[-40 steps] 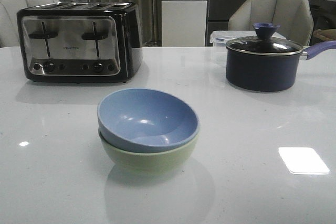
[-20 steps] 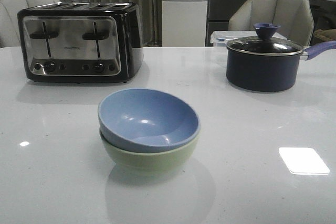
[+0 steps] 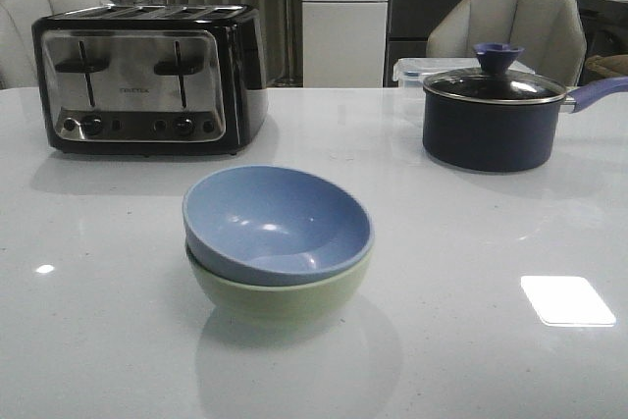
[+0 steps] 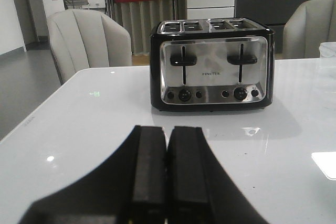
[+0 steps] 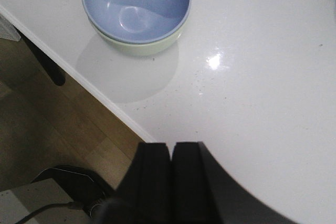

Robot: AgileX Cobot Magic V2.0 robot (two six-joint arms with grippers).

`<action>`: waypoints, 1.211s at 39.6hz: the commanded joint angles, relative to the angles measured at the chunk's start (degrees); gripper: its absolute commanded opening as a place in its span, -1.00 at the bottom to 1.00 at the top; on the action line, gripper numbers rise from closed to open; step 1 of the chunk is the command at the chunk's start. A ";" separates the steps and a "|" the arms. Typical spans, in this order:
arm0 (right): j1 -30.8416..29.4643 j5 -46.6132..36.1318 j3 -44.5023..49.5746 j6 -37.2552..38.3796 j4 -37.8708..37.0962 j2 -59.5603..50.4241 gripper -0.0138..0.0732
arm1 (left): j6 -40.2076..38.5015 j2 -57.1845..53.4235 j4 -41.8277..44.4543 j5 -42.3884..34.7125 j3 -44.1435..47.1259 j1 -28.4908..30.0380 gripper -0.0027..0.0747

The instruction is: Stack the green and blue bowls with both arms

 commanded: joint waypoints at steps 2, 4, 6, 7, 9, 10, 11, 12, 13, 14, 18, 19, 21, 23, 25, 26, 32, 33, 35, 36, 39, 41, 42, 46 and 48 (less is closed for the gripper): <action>0.05 -3.59 -1.63 -0.49 0.03 0.09 -0.55 | -0.79 -1.21 0.35 -4.50 0.67 0.02 -0.68; 0.05 -3.59 -1.63 -0.49 0.03 0.09 -0.55 | -0.79 -1.21 0.34 -4.50 0.67 -0.24 -0.68; 0.05 -3.59 -1.63 -0.49 0.03 0.09 -0.55 | -0.79 -1.21 0.34 -5.07 0.67 -0.63 -0.68; 0.05 -3.59 -1.63 -0.49 0.03 0.09 -0.55 | -0.79 -1.21 0.34 -5.15 0.67 -0.86 -0.68; 0.05 -3.59 -1.63 -0.49 0.03 0.09 -0.55 | -0.79 -1.21 0.34 -5.46 0.67 -1.14 -0.68; 0.05 -3.59 -1.63 -0.49 0.03 0.09 -0.55 | -0.79 -1.21 0.34 -5.59 0.67 -1.41 -0.68; 0.05 -3.59 -1.63 -0.49 0.03 0.09 -0.55 | -0.79 -1.21 0.34 -5.63 0.67 -1.41 -0.68; 0.05 -3.59 -1.63 -0.49 0.03 0.09 -0.55 | -0.79 -1.21 0.19 -5.61 0.67 -1.41 -0.68; 0.05 -3.59 -1.63 -0.49 0.03 0.09 -0.55 | -0.79 -1.21 0.01 -5.61 0.67 -1.41 -0.68; 0.05 -3.59 -1.63 -0.49 0.03 0.09 -0.55 | -0.79 -1.21 -0.37 -5.74 0.67 -1.41 -0.68; 0.05 -3.59 -1.63 -0.49 0.03 0.09 -0.55 | -0.79 -1.21 -0.54 -6.94 0.67 -1.41 -0.68; 0.05 -3.59 -1.63 -0.49 0.03 0.09 -0.55 | -0.79 -1.21 -0.54 -6.94 0.67 -1.41 -0.68; 0.05 -3.59 -1.63 -0.49 0.03 0.09 -0.55 | -0.79 -1.21 -0.54 -7.06 0.67 -1.41 -0.68; 0.05 -3.59 -1.63 -0.49 0.03 0.09 -0.55 | -0.79 -1.21 -0.54 -6.94 0.67 -1.41 -0.68; 0.05 -3.59 -1.63 -0.49 0.03 0.09 -0.55 | -0.79 -1.21 -0.54 -6.85 0.67 -1.41 -0.68; 0.05 -3.59 -1.63 -0.49 0.03 0.09 -0.55 | -0.79 -1.11 -0.54 -6.85 0.67 -1.41 -0.68; 0.05 -3.59 -1.63 -0.49 0.03 0.09 -0.55 | -0.79 -1.11 -0.54 -6.85 0.67 -1.41 -0.68; 0.05 -3.59 -1.63 -0.49 0.03 0.09 -0.55 | -0.79 -1.11 -0.54 -6.85 0.67 -1.41 -0.68; 0.05 -3.59 -1.63 -0.49 0.03 0.09 -0.55 | -0.79 -1.11 -0.54 -6.85 0.67 -1.41 -0.68; 0.05 -3.59 -1.63 -0.49 0.03 0.09 -0.55 | -0.79 -1.11 -0.54 -6.85 0.67 -1.41 -0.68; 0.05 -3.59 -1.63 -0.49 0.03 0.09 -0.55 | -0.79 -1.11 -0.54 -6.85 0.67 -1.41 -0.68; 0.05 -3.59 -1.63 -0.49 0.03 0.09 -0.55 | -0.79 -1.11 -0.54 -6.85 0.67 -1.41 -0.68; 0.05 -3.59 -1.63 -0.49 0.03 0.09 -0.55 | -0.79 -1.11 -0.54 -6.85 0.67 -1.41 -0.68; 0.05 -3.59 -1.63 -0.49 0.03 0.09 -0.55 | -0.79 -1.11 -0.54 -6.85 0.67 -1.41 -0.68; 0.05 -3.59 -1.63 -0.49 0.03 0.09 -0.55 | -0.69 -1.11 -0.54 -6.85 0.67 -1.41 -0.68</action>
